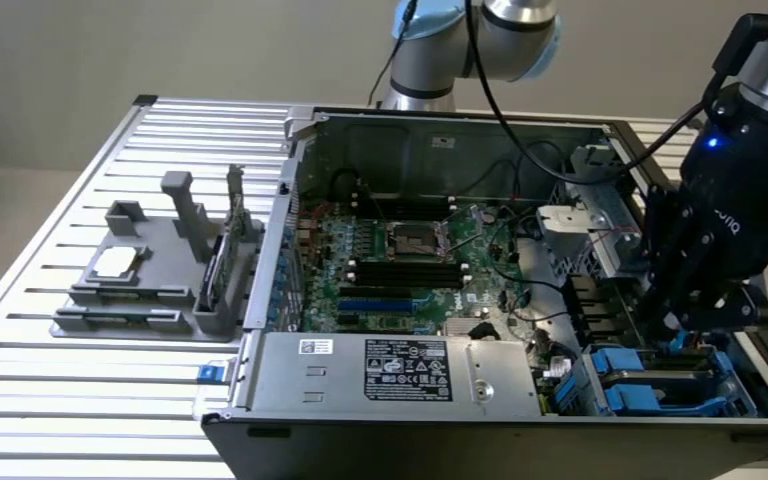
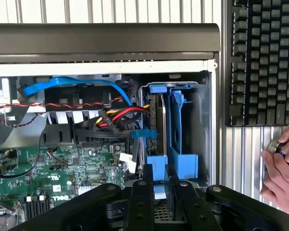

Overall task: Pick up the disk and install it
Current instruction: 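Insert the second disk wire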

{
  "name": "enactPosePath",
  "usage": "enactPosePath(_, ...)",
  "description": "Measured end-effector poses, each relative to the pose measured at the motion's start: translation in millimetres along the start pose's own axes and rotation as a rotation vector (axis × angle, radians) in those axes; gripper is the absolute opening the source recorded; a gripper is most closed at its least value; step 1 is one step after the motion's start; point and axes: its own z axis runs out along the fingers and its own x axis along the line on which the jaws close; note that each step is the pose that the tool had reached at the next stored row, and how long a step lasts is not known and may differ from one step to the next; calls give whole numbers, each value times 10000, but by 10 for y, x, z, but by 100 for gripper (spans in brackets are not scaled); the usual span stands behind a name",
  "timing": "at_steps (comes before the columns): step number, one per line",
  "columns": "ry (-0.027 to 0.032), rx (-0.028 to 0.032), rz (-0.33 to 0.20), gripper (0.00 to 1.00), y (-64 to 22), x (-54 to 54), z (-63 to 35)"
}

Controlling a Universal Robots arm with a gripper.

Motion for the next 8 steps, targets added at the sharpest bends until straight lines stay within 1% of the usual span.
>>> enactPosePath(8, 0, 0, -1, 25, -7, 1, -7)
